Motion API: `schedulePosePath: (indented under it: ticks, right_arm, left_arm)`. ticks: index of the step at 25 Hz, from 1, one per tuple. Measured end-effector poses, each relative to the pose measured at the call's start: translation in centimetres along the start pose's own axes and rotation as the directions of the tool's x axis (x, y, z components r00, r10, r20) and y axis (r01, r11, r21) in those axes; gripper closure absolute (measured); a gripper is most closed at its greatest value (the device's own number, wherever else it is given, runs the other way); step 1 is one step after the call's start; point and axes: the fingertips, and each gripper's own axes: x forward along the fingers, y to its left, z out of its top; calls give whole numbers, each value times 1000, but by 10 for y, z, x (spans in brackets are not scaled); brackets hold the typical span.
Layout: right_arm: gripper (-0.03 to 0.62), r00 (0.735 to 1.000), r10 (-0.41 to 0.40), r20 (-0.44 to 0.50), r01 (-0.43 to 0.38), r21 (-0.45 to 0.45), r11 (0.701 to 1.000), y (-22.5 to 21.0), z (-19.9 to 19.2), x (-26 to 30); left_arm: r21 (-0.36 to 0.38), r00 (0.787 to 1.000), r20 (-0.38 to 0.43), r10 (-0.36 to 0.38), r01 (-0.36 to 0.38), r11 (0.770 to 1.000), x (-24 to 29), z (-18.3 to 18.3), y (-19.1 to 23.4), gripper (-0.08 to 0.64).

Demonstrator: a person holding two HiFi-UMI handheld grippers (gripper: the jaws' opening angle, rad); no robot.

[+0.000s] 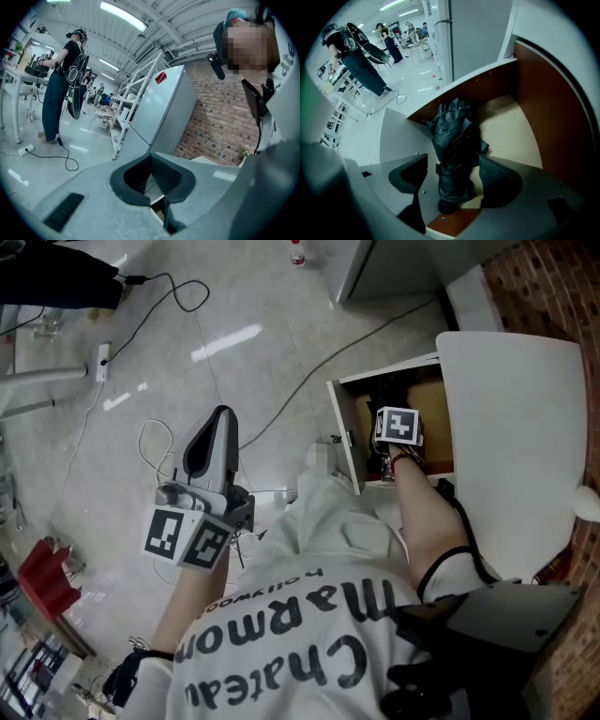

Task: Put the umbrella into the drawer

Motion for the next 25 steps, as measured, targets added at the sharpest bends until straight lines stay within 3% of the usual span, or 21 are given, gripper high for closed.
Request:
schedulePosePath:
  ticks: [7, 13, 18, 21, 25]
  right_arm:
    - [288, 978, 121, 167, -135, 74, 988, 35, 2, -87]
    - [288, 901, 205, 381, -254, 81, 964, 74, 18, -183]
    - [288, 776, 274, 569, -361, 44, 932, 93, 32, -281]
    - [288, 671, 335, 662, -442, -5, 897, 107, 29, -341]
    - [291, 526, 407, 747, -506, -109, 855, 126, 23, -419]
  left_arm:
    - [-7, 997, 28, -78, 78, 997, -55, 26, -31, 545]
    - [5, 985, 32, -170, 170, 985, -98, 46, -58, 544]
    - [33, 976, 118, -183, 180, 983, -134, 77, -78, 545]
    - [28, 977, 136, -164, 161, 986, -154, 86, -85, 545]
    - [48, 961, 207, -183, 177, 983, -180, 104, -103, 545]
